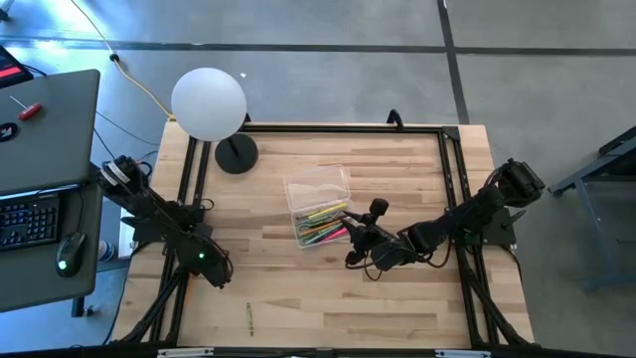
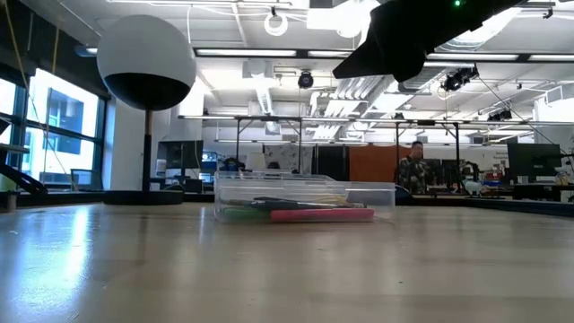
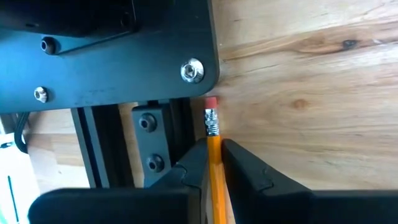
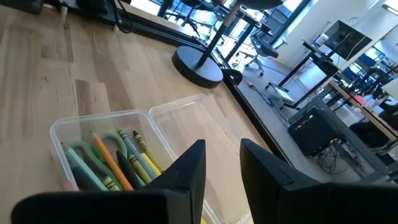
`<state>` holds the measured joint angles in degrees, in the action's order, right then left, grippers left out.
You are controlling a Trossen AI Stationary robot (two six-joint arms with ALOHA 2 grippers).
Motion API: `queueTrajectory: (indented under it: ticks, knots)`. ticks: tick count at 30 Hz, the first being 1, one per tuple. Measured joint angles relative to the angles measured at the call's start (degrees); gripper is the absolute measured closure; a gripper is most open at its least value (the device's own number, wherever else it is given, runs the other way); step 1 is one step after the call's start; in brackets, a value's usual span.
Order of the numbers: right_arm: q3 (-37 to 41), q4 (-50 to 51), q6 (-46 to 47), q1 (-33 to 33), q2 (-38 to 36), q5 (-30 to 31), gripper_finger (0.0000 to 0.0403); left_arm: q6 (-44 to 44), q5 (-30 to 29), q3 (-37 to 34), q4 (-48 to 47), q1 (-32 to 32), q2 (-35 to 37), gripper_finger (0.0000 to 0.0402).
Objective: Pick & place school supplies into a supply box
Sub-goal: Put the yellow pencil into the transparent supply box
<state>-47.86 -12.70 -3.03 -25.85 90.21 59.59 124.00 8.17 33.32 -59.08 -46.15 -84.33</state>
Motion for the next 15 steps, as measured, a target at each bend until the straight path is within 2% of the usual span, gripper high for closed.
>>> queueTrajectory:
  ticks: [7, 10, 13, 15]
  knots:
    - [0.00, -0.01, -0.18, 0.00, 0.00, 0.12, 0.0324, 1.10, -6.14, 2.68, 0.58, -0.09, 0.06, 0.0319]
    - [0.00, -0.01, -0.22, 0.00, 0.00, 0.20, 0.0324, 1.17, -14.83, 5.86, 4.41, 0.04, 0.19, 0.0319]
    - [0.02, -0.01, -0.19, 0.02, 0.00, 0.24, 0.0324, 0.74, -27.43, 7.71, 6.60, 0.02, 0.19, 0.0319]
    - [0.02, 0.05, -0.22, 0.08, 0.00, 0.12, 0.0324, -0.38, -33.70, 8.89, 9.49, 0.34, 0.22, 0.0319]
